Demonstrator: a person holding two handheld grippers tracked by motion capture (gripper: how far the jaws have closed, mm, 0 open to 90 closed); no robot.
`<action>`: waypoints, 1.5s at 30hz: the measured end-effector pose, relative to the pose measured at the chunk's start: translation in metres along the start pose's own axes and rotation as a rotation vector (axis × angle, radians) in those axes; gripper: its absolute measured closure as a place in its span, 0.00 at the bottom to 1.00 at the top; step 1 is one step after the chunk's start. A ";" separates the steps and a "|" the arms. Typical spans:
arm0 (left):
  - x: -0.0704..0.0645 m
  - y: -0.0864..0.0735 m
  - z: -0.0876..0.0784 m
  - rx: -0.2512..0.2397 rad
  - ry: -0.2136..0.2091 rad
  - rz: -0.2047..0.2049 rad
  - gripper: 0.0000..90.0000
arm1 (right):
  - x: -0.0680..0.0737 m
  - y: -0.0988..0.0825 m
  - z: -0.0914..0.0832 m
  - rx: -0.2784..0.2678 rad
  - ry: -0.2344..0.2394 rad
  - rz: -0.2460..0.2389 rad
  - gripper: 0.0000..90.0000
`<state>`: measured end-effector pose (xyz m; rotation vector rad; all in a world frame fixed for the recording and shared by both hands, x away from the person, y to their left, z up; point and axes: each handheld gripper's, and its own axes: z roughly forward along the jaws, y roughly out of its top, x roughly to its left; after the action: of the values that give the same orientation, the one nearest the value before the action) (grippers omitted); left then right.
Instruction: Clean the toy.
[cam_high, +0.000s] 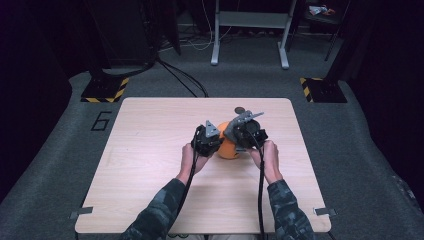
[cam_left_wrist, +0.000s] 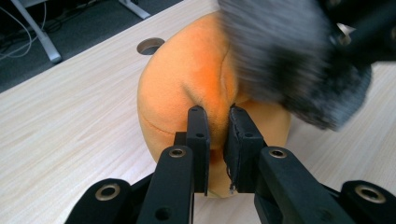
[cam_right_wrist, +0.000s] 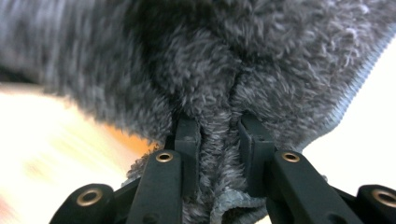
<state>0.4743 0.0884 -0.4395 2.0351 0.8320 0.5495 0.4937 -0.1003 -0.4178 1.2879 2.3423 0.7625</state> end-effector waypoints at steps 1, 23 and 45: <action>0.003 -0.001 0.000 -0.005 0.006 -0.017 0.90 | -0.007 -0.010 0.003 0.040 -0.007 0.015 0.80; 0.022 -0.022 -0.016 -0.002 0.035 -0.094 0.90 | -0.039 -0.070 -0.038 0.008 -0.078 0.132 0.77; 0.053 -0.086 -0.025 0.116 0.119 -0.297 0.80 | -0.059 -0.124 0.001 0.106 -0.125 0.217 0.70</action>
<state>0.4639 0.1769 -0.4941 1.9474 1.2379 0.4666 0.4435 -0.2051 -0.4915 1.6071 2.1934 0.6077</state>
